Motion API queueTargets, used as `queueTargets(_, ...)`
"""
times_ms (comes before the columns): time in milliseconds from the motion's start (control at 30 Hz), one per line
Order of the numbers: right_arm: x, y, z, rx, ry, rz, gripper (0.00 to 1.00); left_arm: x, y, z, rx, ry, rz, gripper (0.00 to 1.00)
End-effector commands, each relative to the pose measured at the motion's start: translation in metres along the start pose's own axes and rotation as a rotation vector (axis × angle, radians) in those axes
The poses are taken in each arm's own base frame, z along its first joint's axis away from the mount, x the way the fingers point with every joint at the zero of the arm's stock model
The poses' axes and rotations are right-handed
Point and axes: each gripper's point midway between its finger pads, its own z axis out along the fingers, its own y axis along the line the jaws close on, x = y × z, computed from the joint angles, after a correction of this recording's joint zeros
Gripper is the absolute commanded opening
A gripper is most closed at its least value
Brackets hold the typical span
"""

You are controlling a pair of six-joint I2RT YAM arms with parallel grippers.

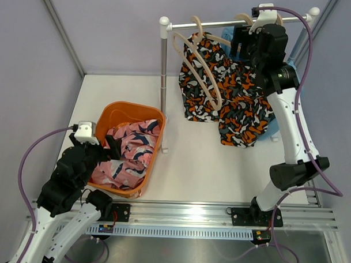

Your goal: Remove the shorts from the hanger

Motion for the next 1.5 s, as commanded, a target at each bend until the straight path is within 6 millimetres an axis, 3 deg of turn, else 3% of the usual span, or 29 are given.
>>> queueTargets(0,-0.018,0.007,0.011,-0.055,-0.044,-0.026,0.81,-0.006,-0.007,0.002,0.038,-0.022,0.011,0.99)
queueTargets(233,0.002,0.008,0.038,-0.067,0.016,-0.057,0.82,-0.004,-0.009,0.003,0.047,-0.014,0.013,0.99)
queueTargets(367,0.014,0.012,0.039,-0.087,0.052,-0.061,0.77,-0.003,-0.009,0.003,0.047,-0.011,0.014,0.99)
queueTargets(567,0.017,0.02,0.023,-0.145,0.06,-0.042,0.61,-0.002,-0.008,0.004,0.044,-0.004,0.018,0.99)
queueTargets(733,0.012,0.022,0.012,-0.162,0.05,-0.028,0.54,-0.001,-0.009,0.005,0.042,0.003,0.02,0.99)
queueTargets(967,0.011,0.022,0.012,-0.16,0.053,-0.02,0.39,0.001,-0.008,0.006,0.041,0.009,0.02,0.99)
queueTargets(1467,0.022,0.022,0.023,-0.156,0.065,-0.039,0.41,0.001,-0.009,0.005,0.045,0.011,0.024,0.99)
